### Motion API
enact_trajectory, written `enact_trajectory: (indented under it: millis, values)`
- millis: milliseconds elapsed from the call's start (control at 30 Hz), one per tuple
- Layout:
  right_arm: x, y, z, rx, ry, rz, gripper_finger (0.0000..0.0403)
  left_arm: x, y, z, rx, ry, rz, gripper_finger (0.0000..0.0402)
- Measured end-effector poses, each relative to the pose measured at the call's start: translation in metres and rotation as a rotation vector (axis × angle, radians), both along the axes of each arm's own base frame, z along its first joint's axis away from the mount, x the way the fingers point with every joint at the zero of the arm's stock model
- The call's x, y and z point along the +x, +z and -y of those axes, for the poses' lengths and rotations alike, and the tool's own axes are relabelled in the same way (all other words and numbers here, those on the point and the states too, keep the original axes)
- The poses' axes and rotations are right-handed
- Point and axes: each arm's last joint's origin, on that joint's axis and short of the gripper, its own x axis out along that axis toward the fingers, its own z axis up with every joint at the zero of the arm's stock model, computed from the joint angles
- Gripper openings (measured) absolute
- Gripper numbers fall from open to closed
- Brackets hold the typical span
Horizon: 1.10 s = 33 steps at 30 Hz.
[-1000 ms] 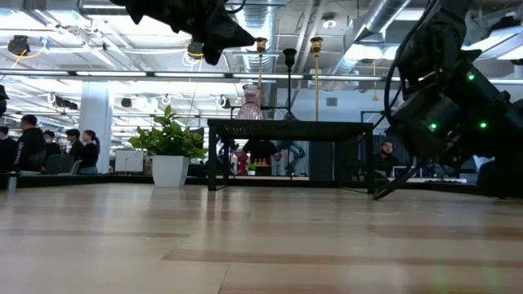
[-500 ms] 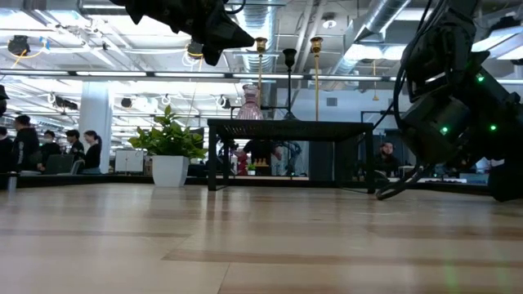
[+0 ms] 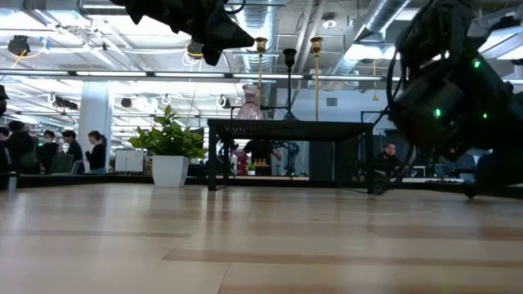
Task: Pick & Place candle stick holders
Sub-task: Put the black candle holder on the shelf
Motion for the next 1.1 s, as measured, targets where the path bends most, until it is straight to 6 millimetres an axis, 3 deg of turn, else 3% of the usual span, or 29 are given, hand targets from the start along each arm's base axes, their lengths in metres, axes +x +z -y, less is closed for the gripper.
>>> enact_trajectory:
  millis: [333,733,933,1100]
  values:
    - [0.001,0.047,-0.013,-0.079,0.052,0.344,0.0001,0.0,0.0,0.0,0.0,0.001,-0.001,0.0007]
    - [-0.015,0.117,-0.03,-0.294,0.138,0.981,0.0,0.0,0.0,0.0,0.0,0.001,-0.001,0.0007]
    - [-0.018,0.135,-0.038,-0.456,0.266,1.228,0.0,-0.001,0.001,0.0,0.004,0.0,0.003,0.0006]
    - [-0.016,0.139,-0.044,-0.609,0.362,1.314,0.0,-0.007,0.006,0.001,0.014,-0.001,0.027,0.0005]
